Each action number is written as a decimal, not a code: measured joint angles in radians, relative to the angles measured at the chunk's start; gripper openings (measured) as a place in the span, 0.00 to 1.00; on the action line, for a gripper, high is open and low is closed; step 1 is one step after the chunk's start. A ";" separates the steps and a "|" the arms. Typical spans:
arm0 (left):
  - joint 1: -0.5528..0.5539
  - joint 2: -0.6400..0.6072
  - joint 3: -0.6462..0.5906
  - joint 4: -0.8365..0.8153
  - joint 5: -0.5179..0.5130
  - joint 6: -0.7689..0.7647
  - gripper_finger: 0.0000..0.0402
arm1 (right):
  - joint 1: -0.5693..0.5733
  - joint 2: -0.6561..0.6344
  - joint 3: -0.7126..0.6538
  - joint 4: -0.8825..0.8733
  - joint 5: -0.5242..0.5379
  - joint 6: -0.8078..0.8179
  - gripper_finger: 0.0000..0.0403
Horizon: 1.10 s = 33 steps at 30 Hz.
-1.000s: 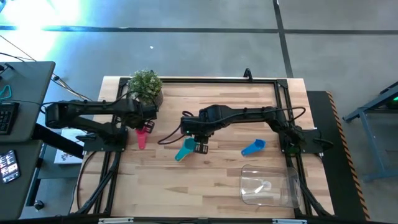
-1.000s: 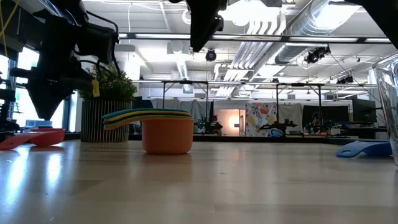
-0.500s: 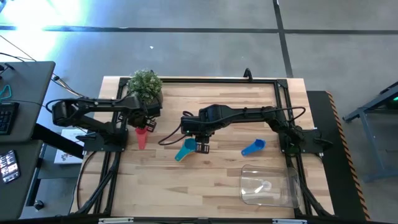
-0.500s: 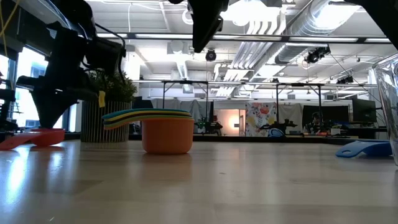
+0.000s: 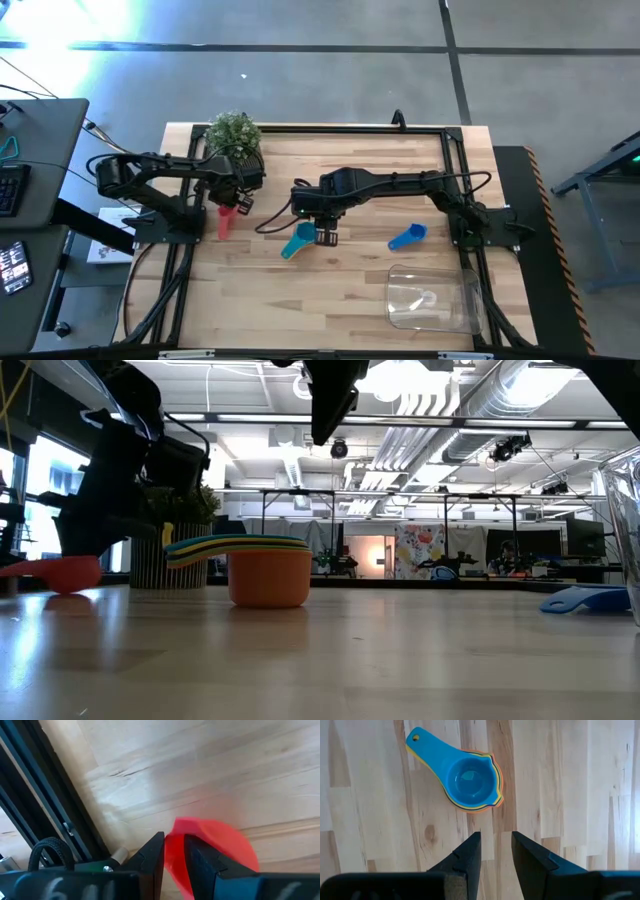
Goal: Nest measuring cups in basket
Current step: Stack the red measuring cup on top of the light blue measuring cup
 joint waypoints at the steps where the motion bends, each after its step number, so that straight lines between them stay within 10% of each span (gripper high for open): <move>1: 0.000 0.002 0.000 0.000 0.002 0.000 0.15 | 0.000 0.000 0.000 0.000 0.000 0.000 0.24; 33: -0.014 -0.031 -0.003 0.057 0.059 0.202 0.01 | -0.006 0.000 0.000 0.005 0.002 0.021 0.24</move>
